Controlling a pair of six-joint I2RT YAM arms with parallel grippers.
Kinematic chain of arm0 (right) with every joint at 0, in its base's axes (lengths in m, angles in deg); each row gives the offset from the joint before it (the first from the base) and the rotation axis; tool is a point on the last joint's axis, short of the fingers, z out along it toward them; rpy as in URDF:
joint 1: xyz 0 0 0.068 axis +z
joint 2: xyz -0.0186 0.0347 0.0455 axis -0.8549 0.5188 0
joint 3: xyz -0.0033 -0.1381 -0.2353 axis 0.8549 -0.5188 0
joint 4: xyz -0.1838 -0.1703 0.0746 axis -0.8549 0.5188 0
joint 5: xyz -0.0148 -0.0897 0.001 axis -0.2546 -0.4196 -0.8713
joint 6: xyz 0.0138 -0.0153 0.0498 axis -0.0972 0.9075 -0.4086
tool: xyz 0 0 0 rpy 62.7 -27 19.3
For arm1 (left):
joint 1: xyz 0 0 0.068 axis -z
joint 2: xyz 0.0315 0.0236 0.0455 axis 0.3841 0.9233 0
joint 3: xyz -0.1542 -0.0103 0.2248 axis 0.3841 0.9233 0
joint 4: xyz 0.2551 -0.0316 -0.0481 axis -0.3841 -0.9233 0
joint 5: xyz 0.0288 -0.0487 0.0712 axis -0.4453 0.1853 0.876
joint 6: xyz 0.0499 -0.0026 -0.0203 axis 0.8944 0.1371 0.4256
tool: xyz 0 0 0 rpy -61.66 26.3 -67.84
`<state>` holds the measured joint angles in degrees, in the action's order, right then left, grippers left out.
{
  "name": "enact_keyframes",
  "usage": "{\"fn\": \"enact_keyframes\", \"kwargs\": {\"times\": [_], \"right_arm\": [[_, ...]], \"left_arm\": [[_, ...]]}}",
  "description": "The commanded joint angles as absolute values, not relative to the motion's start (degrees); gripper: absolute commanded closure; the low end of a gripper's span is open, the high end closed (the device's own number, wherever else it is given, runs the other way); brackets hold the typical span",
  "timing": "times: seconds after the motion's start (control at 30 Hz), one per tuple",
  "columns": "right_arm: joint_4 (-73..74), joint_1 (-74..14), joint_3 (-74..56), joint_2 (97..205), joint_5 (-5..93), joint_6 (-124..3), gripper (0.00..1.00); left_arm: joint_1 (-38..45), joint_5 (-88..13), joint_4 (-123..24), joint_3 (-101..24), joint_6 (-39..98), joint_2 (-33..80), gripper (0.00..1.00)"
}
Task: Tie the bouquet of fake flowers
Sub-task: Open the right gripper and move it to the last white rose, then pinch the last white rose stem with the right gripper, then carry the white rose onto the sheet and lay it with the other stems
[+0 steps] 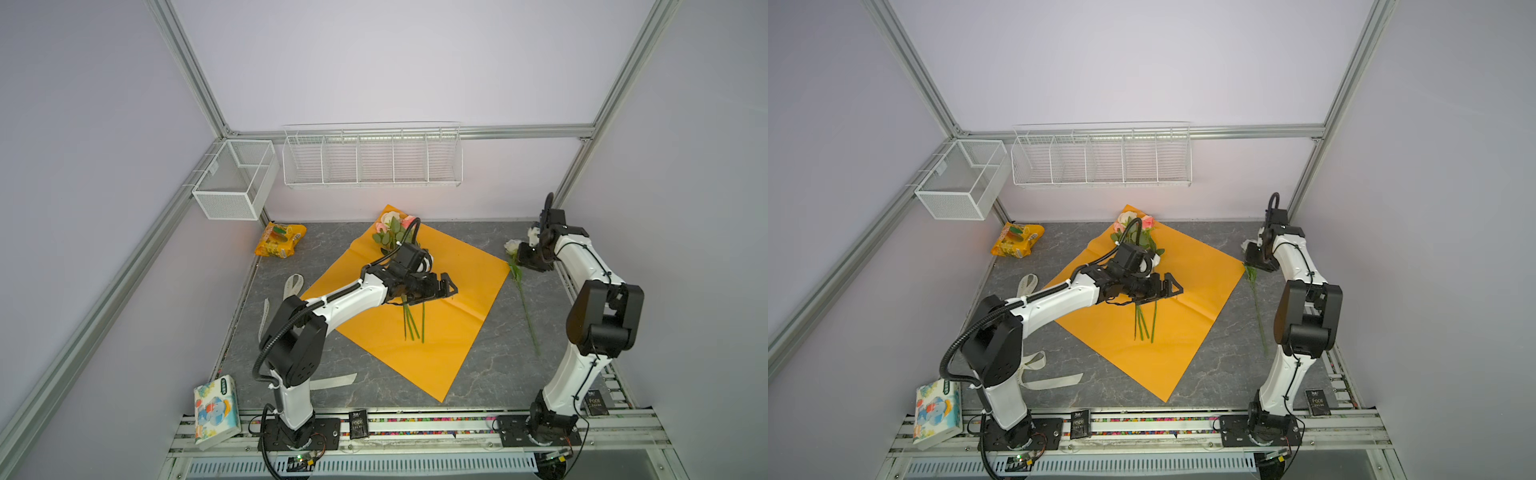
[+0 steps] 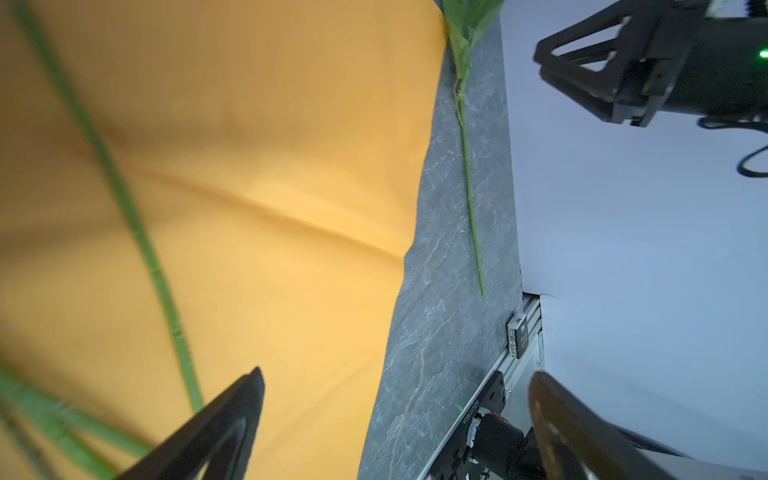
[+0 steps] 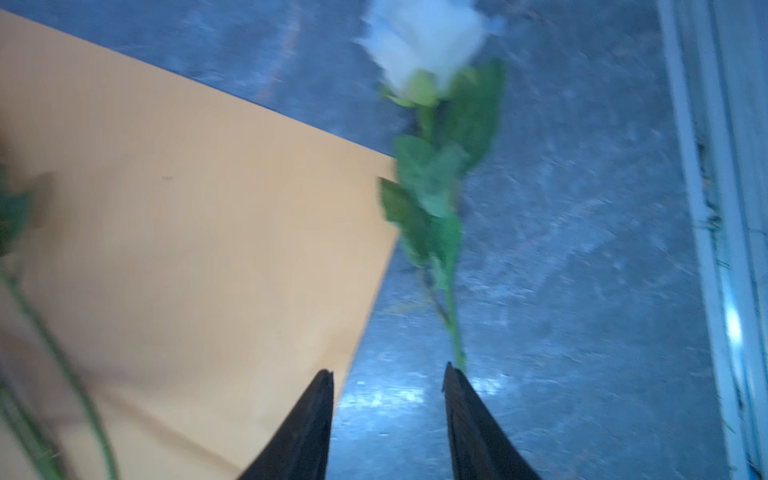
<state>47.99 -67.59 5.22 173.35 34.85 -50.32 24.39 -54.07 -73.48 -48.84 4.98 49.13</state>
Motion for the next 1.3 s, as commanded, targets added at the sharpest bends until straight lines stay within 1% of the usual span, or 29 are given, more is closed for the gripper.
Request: {"fn": "enact_keyframes", "kwargs": {"times": [0.0,0.1,0.17,0.3,0.7,0.87,1.0,1.07,1.13,1.27], "right_arm": [[49.7,-67.9,2.3,176.7,31.2,-45.4,0.53],[49.6,-68.1,2.2,178.3,30.7,-44.3,0.54],[49.6,-68.0,2.5,179.5,31.9,-44.3,0.54],[52.0,-67.3,4.8,182.6,31.0,-43.9,0.58],[55.4,-66.9,6.8,188.0,29.4,-42.5,0.70],[58.8,-66.5,9.2,192.2,27.3,-42.6,0.82],[57.3,-65.6,8.3,188.8,25.8,-42.9,0.93],[56.8,-65.6,7.4,184.6,25.0,-43.8,0.93],[54.4,-65.6,6.8,179.1,26.5,-44.5,0.93],[52.0,-63.9,5.5,170.0,34.6,-47.2,0.93]], "left_arm": [[27.5,-55.6,-77.0,-55.7,7.2,54.0,0.00],[29.4,-55.9,-79.0,-61.1,7.6,58.2,0.00],[30.4,-55.8,-80.4,-64.2,8.0,60.5,0.00],[31.4,-55.5,-82.0,-67.6,8.2,63.1,0.00],[31.5,-54.6,-83.1,-68.1,8.6,63.2,0.00],[31.4,-52.6,-83.7,-66.8,10.6,60.7,0.00],[30.2,-50.1,-85.3,-65.0,12.2,57.2,0.00],[29.3,-48.3,-85.0,-62.7,12.4,54.8,0.00],[28.0,-46.6,-84.0,-59.5,12.2,51.7,0.00],[24.7,-43.2,-80.7,-51.1,11.2,44.9,0.00]]}}
